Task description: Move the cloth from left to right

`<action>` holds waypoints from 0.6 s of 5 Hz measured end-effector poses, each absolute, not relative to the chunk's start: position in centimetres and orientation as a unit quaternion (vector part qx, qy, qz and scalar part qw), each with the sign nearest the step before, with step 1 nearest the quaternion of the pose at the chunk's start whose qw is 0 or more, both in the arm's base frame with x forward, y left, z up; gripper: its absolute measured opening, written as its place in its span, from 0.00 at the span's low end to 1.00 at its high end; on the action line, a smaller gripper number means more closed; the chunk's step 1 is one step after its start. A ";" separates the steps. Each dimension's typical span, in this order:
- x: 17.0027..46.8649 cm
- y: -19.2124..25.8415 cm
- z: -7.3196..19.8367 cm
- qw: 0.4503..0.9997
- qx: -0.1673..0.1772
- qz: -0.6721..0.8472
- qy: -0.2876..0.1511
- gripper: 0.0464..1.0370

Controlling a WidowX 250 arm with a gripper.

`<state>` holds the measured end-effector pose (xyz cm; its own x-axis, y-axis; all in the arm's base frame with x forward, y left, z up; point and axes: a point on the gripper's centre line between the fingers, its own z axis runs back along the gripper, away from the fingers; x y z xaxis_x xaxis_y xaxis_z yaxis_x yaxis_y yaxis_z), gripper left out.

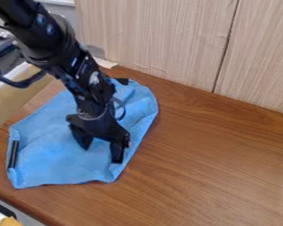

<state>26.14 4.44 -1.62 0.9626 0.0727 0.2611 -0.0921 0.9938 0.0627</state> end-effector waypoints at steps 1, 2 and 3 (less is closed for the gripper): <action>26.7 4.6 -2.2 0.990 0.038 0.050 -0.129 0.96; 27.5 4.4 -2.3 0.989 0.024 0.060 -0.133 0.96; 28.1 3.7 -2.1 0.988 0.012 0.059 -0.140 0.96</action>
